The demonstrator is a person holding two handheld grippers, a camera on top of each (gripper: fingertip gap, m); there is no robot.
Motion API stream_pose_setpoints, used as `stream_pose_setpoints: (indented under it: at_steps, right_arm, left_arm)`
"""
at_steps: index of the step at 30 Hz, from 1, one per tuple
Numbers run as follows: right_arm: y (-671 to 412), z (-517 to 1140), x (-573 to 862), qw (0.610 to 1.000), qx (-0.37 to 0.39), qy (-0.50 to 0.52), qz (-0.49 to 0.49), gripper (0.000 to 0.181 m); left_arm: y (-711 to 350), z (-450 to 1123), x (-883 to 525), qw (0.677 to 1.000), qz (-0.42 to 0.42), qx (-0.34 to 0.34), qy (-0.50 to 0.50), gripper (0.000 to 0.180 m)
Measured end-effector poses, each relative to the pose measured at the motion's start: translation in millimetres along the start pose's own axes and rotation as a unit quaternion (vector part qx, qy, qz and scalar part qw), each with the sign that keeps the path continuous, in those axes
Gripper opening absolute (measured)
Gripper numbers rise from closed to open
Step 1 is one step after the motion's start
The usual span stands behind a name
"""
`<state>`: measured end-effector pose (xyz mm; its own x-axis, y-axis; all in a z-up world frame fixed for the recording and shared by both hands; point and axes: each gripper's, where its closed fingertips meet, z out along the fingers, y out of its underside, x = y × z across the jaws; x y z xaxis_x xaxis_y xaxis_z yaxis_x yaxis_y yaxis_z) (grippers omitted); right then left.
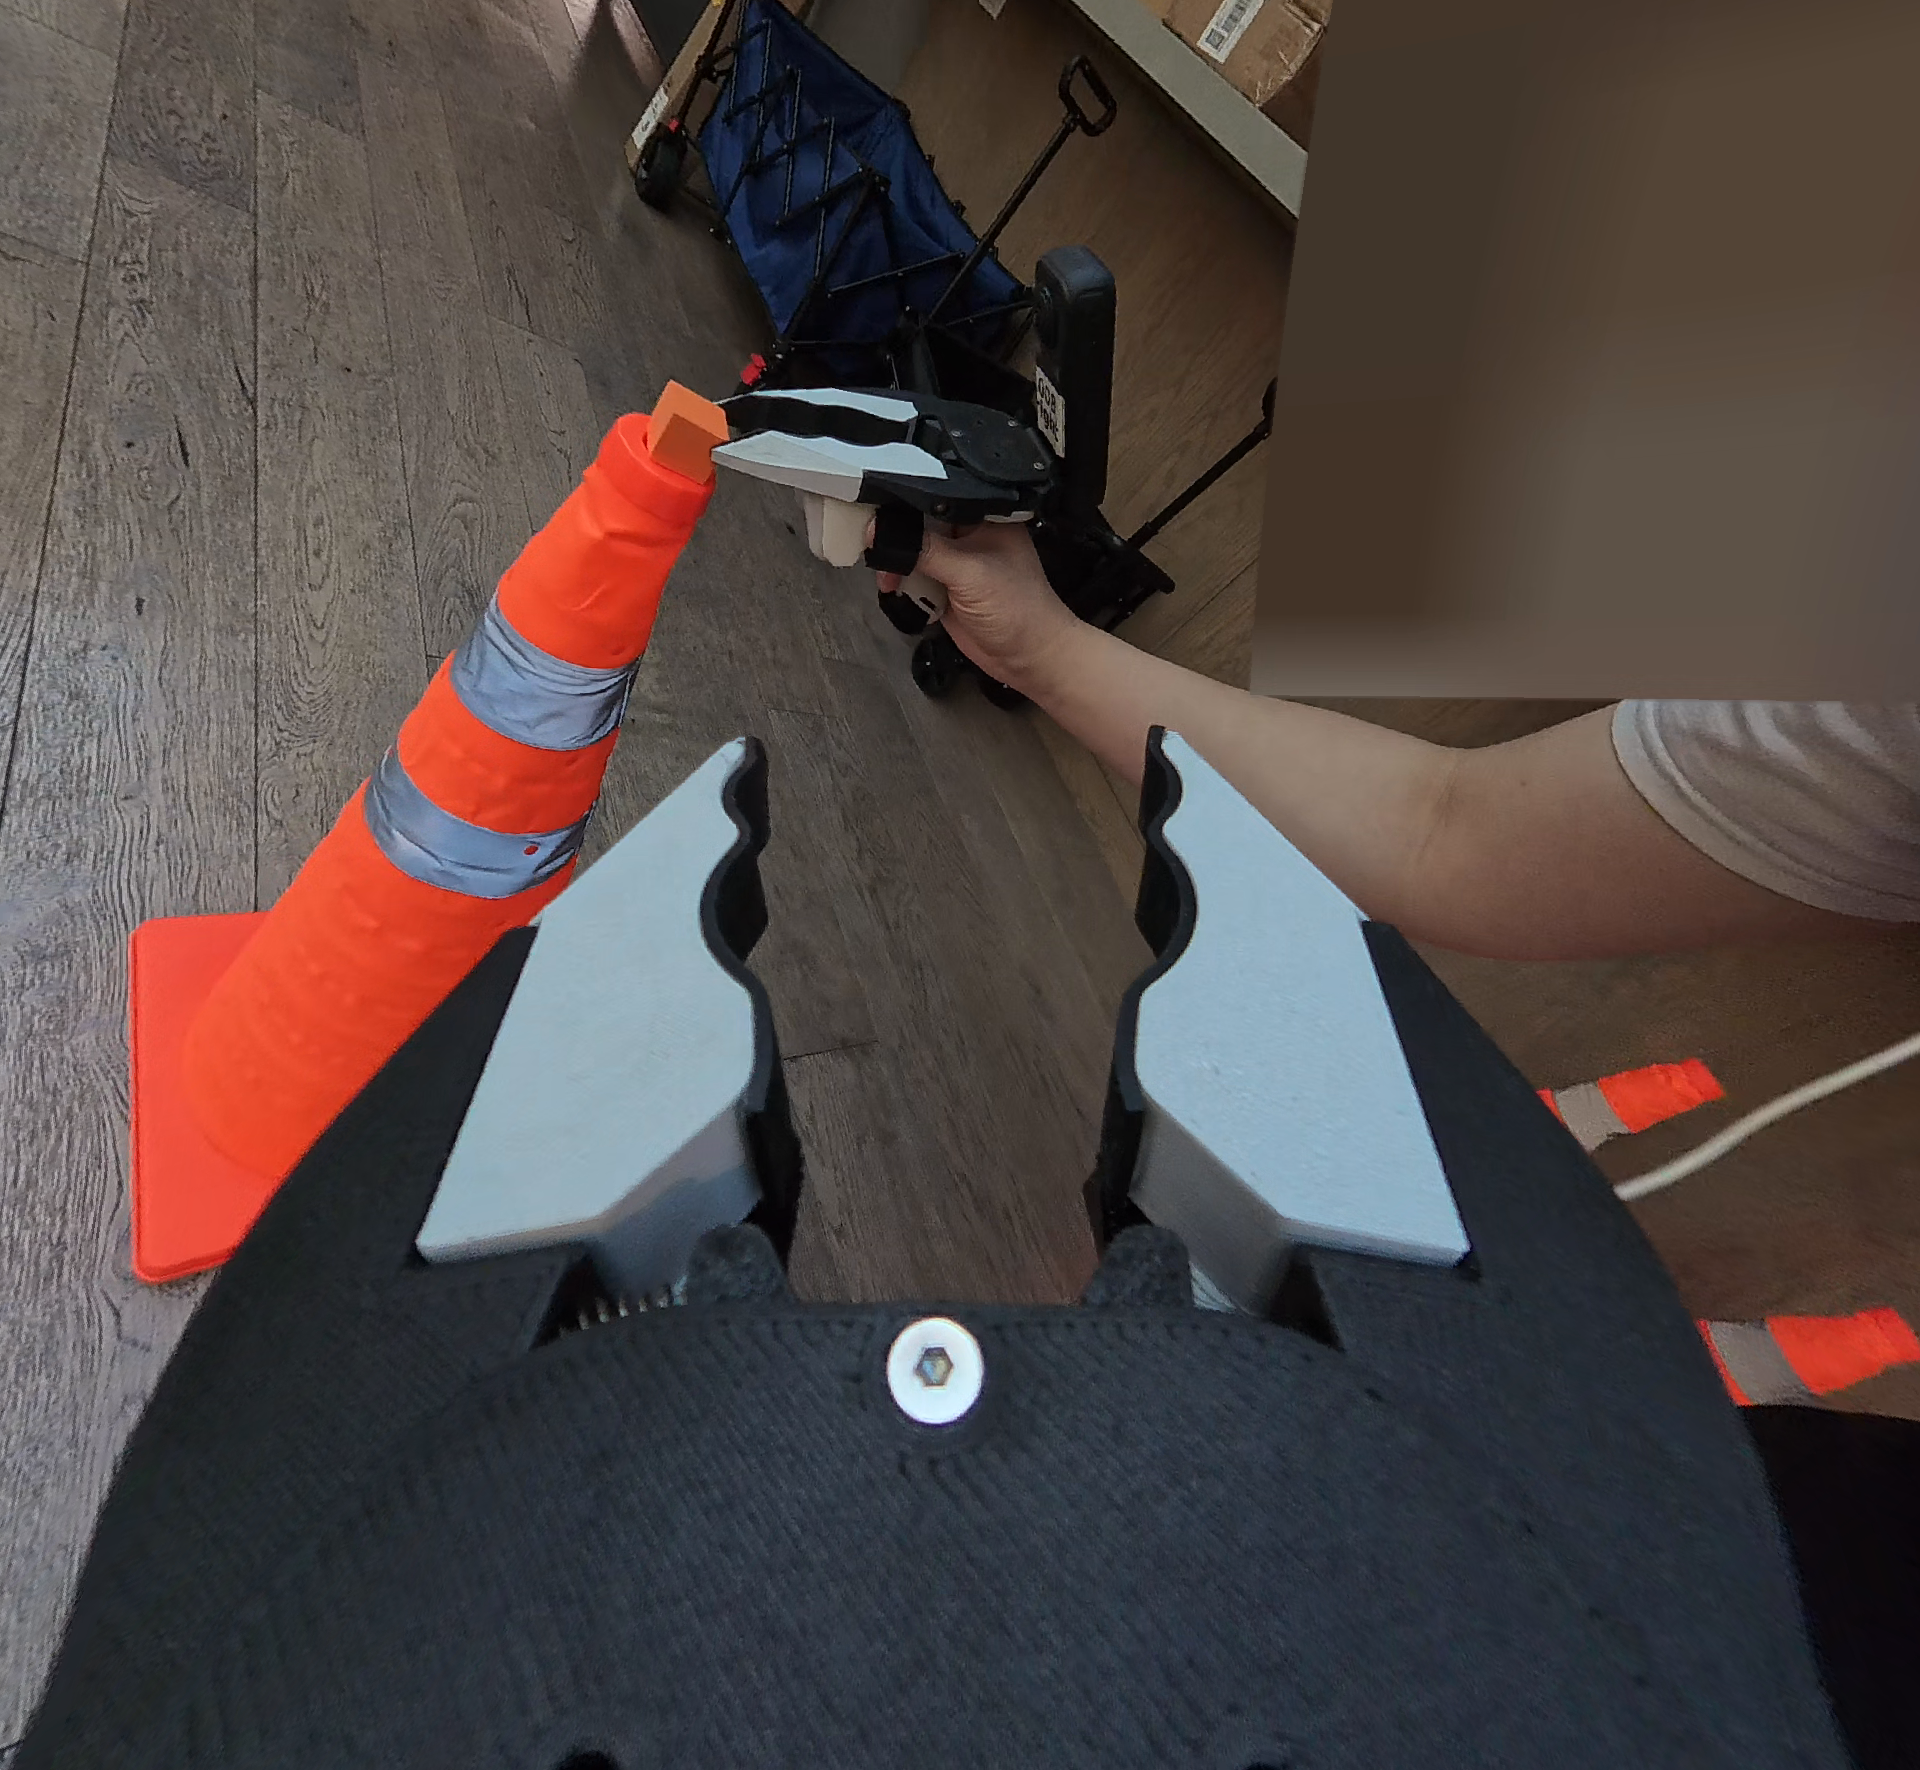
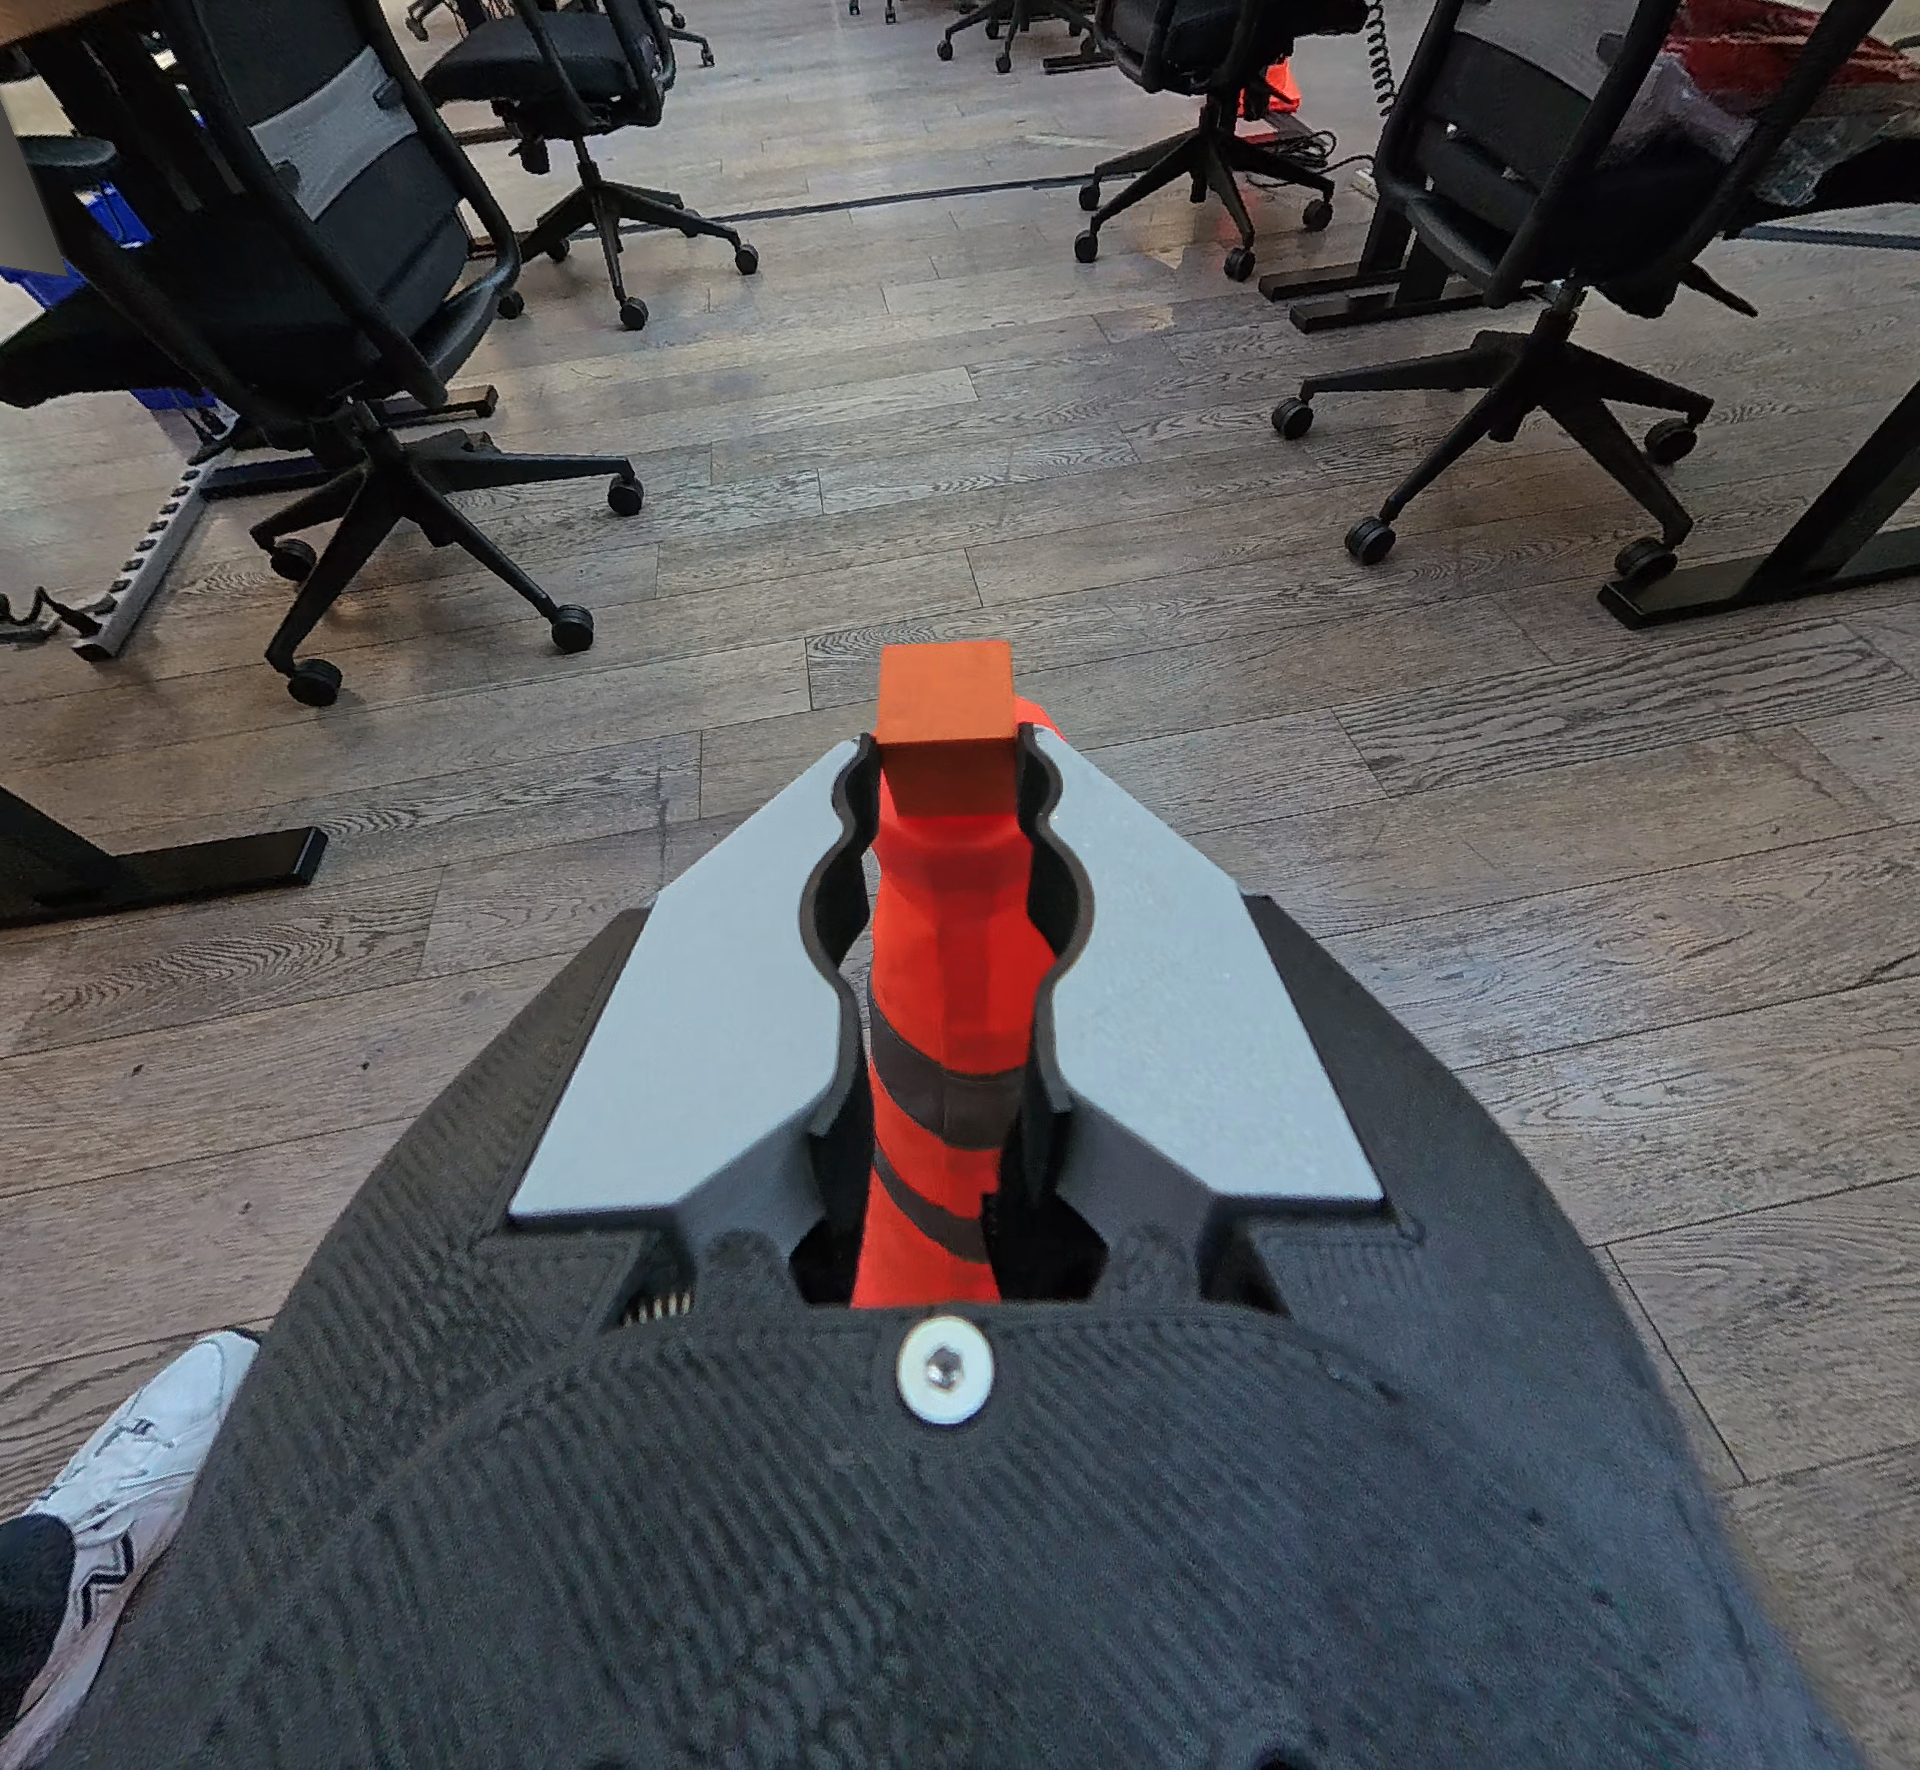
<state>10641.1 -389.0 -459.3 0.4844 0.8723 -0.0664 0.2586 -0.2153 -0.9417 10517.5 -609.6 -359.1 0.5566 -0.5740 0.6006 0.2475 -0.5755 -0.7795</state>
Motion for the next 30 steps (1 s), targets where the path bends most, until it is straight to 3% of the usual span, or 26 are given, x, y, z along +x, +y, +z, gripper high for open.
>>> stream_pose_setpoints:
  at_steps: [13, 16, 25, 30]
  right_arm:
    - [-1.9, 3.3, 0.0, 1.0, 0.003, 0.0, 0.003, 0.025]
    - [-3.9, 0.6, 1.0, 1.0, 0.008, 0.008, -0.003, 0.04]
    - [-25.7, -46.8, -33.4, 0.994, 0.034, 0.094, -0.043, 0.044]
    - [-101.0, -39.8, -115.2, 0.99, 0.089, 0.084, -0.065, 0.067]
  left_arm:
    - [6.3, -3.2, -1.7, 1.0, -0.015, -0.009, 0.007, 0.071]
    - [6.1, -5.1, -2.6, 1.0, -0.016, -0.009, 0.005, 0.071]
    - [1.0, -42.9, -1.4, 0.999, -0.024, 0.013, -0.023, 0.071]
    - [-11.4, -128.7, -9.6, 0.99, 0.035, 0.075, -0.111, 0.073]
